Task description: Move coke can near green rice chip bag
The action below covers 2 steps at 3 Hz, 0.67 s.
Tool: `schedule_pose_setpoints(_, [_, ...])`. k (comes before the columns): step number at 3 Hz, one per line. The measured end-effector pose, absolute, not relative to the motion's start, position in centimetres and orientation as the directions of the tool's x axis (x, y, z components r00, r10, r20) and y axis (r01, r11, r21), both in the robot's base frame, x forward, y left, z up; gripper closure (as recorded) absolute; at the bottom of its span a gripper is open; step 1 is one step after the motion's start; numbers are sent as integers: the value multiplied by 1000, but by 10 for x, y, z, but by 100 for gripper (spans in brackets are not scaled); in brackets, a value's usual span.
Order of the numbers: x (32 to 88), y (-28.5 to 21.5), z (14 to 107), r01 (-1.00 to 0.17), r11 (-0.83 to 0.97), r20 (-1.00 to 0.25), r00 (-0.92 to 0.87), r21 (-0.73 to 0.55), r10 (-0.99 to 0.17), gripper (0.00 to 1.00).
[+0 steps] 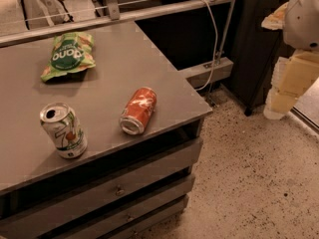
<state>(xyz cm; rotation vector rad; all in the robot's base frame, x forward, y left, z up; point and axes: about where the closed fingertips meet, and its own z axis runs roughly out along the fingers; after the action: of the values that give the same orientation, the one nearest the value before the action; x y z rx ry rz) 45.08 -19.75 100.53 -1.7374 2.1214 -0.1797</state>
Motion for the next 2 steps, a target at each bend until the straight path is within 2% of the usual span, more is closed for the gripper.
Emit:
schedule_pose_setpoints(1, [486, -160, 996, -947, 47, -206, 20, -317, -978, 0])
schedule_pose_setpoints(2, [505, -104, 960, -952, -161, -241, 226, -261, -944, 0])
